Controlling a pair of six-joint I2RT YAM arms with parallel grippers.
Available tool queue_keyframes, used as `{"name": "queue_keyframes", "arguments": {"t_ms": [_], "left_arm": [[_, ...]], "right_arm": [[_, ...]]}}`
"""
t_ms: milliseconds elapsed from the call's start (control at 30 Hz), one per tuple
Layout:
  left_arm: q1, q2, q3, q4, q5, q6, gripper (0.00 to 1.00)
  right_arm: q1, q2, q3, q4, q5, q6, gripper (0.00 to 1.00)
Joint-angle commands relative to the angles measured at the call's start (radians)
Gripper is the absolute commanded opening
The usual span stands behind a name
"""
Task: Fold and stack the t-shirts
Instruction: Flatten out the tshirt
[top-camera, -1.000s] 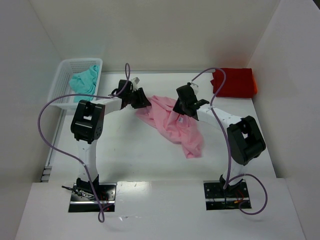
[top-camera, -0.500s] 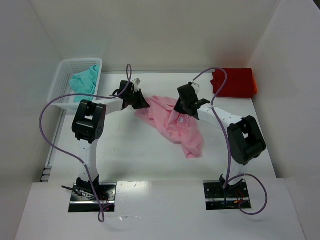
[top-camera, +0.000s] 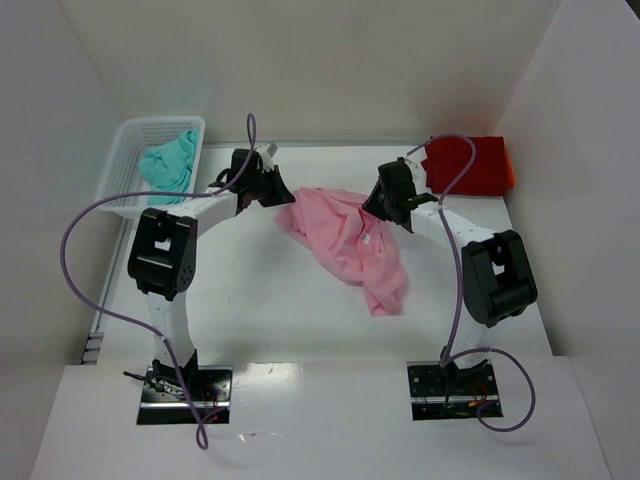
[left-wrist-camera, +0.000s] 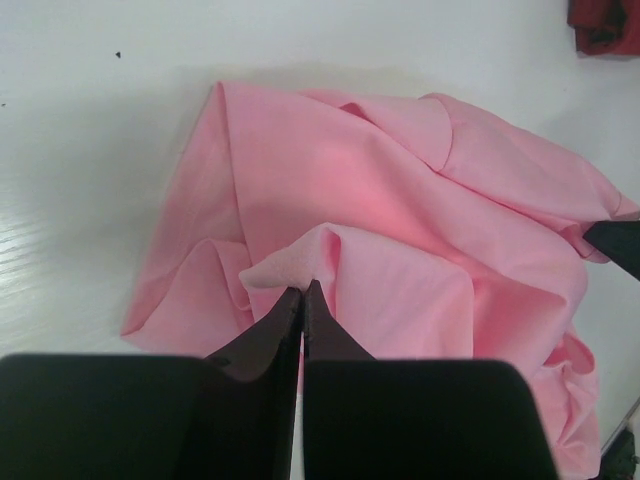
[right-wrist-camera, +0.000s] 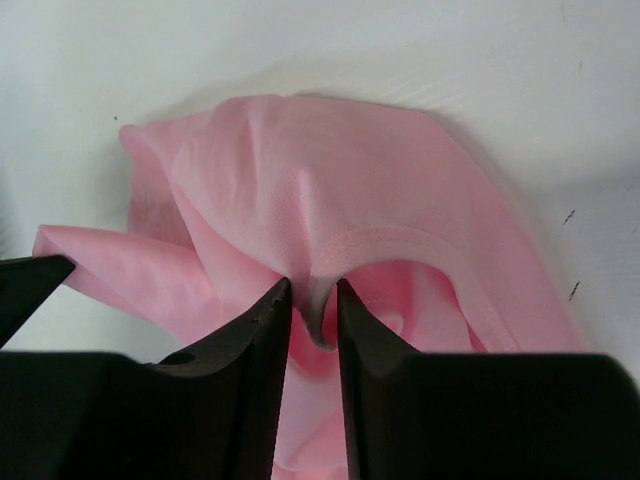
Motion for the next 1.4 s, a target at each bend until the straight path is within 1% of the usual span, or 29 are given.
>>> {"name": "queue_keyframes", "arguments": {"t_ms": [0,167,267,300,333,367,400,467,567,667,700,733,833,867,900,1000,1033,1133,1167,1200,1267,1300,1333,1367], "left_arm": [[-0.002,-0.077,-0.015,-0.016,-0.027,0.056,0.00],[-0.002,-0.086,-0.015,-0.043,-0.039,0.077,0.00],[-0.002,-0.095,-0.015,-0.043,-0.039,0.086,0.00],[-0.002,-0.095,-0.015,-0.053,-0.039,0.086,0.00],[0.008,-0.104,-0.015,-0.053,-0.039,0.086,0.00],[0.008,-0.104,-0.015,-0.063,-0.048,0.086,0.00],[0.008,-0.113,-0.015,-0.063,-0.048,0.095,0.00],[0.020,-0.146,-0.037,-0.073,-0.059,0.096,0.00],[0.032,-0.185,-0.048,-0.083,-0.068,0.096,0.00],[0.096,-0.253,-0.023,-0.125,-0.079,0.106,0.00],[0.139,-0.287,0.013,-0.158,-0.088,0.115,0.00],[0.161,-0.304,0.033,-0.174,-0.088,0.115,0.00],[0.239,-0.371,0.119,-0.235,-0.088,0.158,0.00],[0.251,-0.397,0.144,-0.256,-0.108,0.171,0.00],[0.262,-0.416,0.193,-0.290,-0.169,0.204,0.00],[0.273,-0.440,0.250,-0.344,-0.197,0.244,0.00],[0.273,-0.466,0.261,-0.344,-0.197,0.244,0.00],[0.285,-0.544,0.233,-0.309,-0.208,0.220,0.00],[0.285,-0.564,0.219,-0.309,-0.219,0.220,0.00],[0.294,-0.624,0.207,-0.309,-0.229,0.209,0.00],[0.295,-0.664,0.193,-0.330,-0.252,0.209,0.00],[0.295,-0.734,0.146,-0.330,-0.272,0.209,0.00],[0.295,-0.780,0.121,-0.330,-0.294,0.209,0.00],[0.295,-0.781,0.103,-0.330,-0.294,0.209,0.00]], "right_arm": [[0.004,-0.032,-0.014,0.066,-0.019,-0.013,0.45],[0.004,-0.023,-0.024,0.084,-0.019,-0.013,0.45],[0.004,0.000,-0.001,0.084,0.003,-0.022,0.45],[0.004,0.014,0.010,0.084,0.003,-0.022,0.43],[0.004,0.025,0.021,0.084,0.012,-0.031,0.33],[0.004,0.025,0.021,0.084,0.021,-0.031,0.18],[0.004,0.034,0.032,0.084,0.035,-0.031,0.10],[0.004,0.034,0.051,0.084,0.058,-0.031,0.01],[-0.006,0.014,0.107,0.084,0.090,-0.065,0.00],[-0.025,0.005,0.221,0.034,0.128,-0.108,0.00],[-0.062,0.005,0.254,0.002,0.128,-0.108,0.00],[-0.084,-0.006,0.316,-0.012,0.113,-0.117,0.00],[-0.188,-0.039,0.416,-0.023,0.018,-0.117,0.00],[-0.205,-0.050,0.439,-0.023,0.018,-0.126,0.00],[-0.225,-0.064,0.487,-0.043,0.009,-0.157,0.00],[-0.234,-0.085,0.567,-0.084,0.009,-0.191,0.00],[-0.234,-0.096,0.567,-0.084,-0.018,-0.201,0.00],[-0.234,-0.150,0.567,-0.075,-0.039,-0.201,0.00],[-0.234,-0.162,0.567,-0.075,-0.039,-0.201,0.00],[-0.252,-0.191,0.567,-0.064,-0.051,-0.201,0.00],[-0.265,-0.201,0.567,-0.064,-0.060,-0.201,0.00],[-0.292,-0.223,0.576,-0.055,-0.071,-0.192,0.00],[-0.292,-0.236,0.576,-0.055,-0.071,-0.192,0.00],[-0.306,-0.236,0.576,-0.055,-0.080,-0.192,0.00]]}}
